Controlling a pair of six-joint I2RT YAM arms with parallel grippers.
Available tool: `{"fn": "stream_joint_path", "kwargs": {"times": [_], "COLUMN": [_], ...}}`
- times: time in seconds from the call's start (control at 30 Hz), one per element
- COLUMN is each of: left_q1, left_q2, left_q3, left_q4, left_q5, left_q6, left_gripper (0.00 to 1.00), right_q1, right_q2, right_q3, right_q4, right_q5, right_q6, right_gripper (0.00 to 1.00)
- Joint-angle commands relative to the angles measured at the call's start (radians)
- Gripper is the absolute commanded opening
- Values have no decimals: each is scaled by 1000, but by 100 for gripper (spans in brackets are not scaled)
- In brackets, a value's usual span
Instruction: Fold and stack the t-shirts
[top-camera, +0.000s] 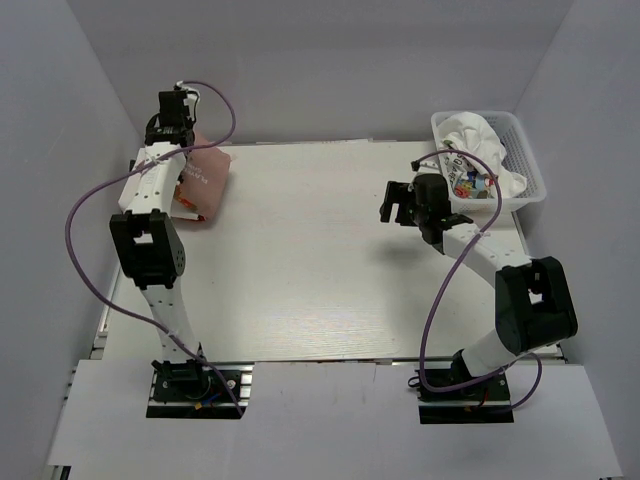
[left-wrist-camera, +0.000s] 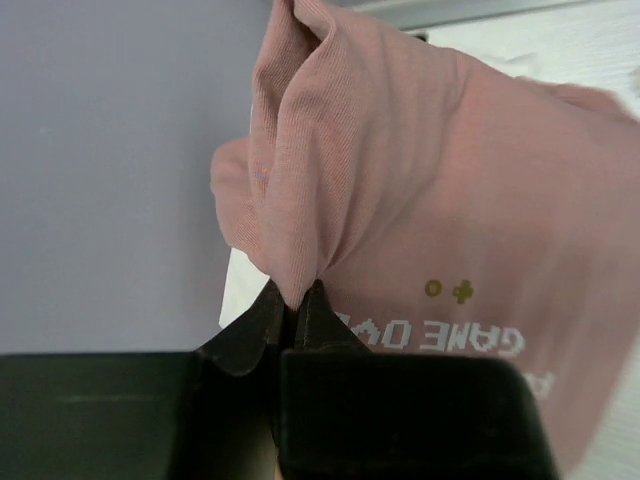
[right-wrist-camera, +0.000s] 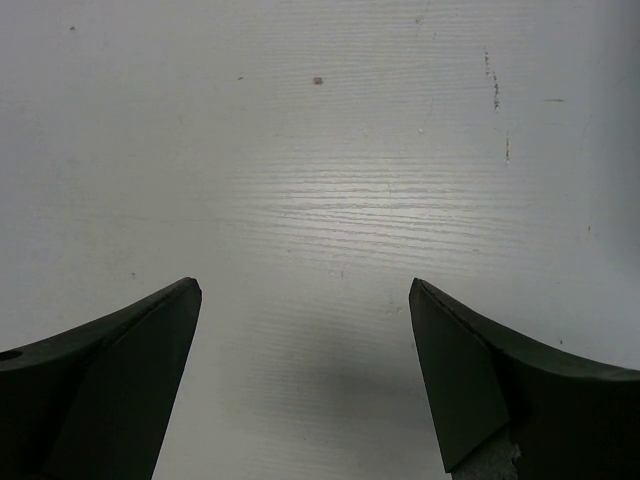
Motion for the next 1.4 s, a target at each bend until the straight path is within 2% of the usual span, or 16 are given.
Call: {"fn": "stream_joint_path", "kwargs": {"times": [0.0, 0.23, 0.47, 0.53, 0.57, 0.6, 0.83, 0.9, 0.93, 1.0, 1.1, 1.13, 1.2, 1.23, 1.3, 1.37], "left_q1": [54, 140, 178, 178, 178, 178, 149, 149, 149, 129, 42, 11, -83, -113, -183, -213], "left_q2": [47, 128, 174, 194, 194, 194, 101, 28, -11, -101, -347, -417, -643, -709, -857, -901], "left_q3": [89, 125, 109, 118, 118, 118, 239, 250, 220, 119, -229, -451, -669, -860, -1074, -1161], "left_q4": [47, 142, 153, 153, 153, 153, -43, -115, -152, -137, 14, 74, 249, 304, 423, 446], "left_q5": [-31, -102, -24, -46, -62, -77, 21, 134, 265, 454, 537, 550, 573, 584, 599, 575], "left_q6": [10, -23, -2, -2, -2, -14, -207, -334, -394, -513, -658, -687, -773, -798, -851, -865], "left_gripper": [0, 0, 0, 52, 83, 100, 100, 100, 100, 100, 100, 100, 100, 100, 100, 100], "right_q1": [-2, 0, 1, 1, 3, 0, 3, 1, 3, 1, 3, 1, 3, 4, 1, -3], "right_q2": [15, 29, 58, 70, 72, 65, -39, -83, -115, -165, -234, -258, -296, -325, -384, -405], "right_q3": [52, 63, 86, 97, 101, 103, 42, 3, -12, -66, -122, -139, -178, -208, -279, -314], "right_q4": [-9, -22, -46, -52, -61, -63, -37, -14, -8, -3, -31, -60, -81, -81, -81, -74], "right_q5": [27, 44, 50, 45, 42, 41, 33, 15, 8, -7, -22, -21, -27, -31, -35, -53], "right_q6": [-3, -8, -8, -6, -6, -8, 21, 40, 59, 73, 78, 87, 122, 129, 164, 202], "right_gripper": [90, 90, 90, 90, 90, 90, 90, 90, 90, 90, 90, 90, 90, 90, 90, 90]}}
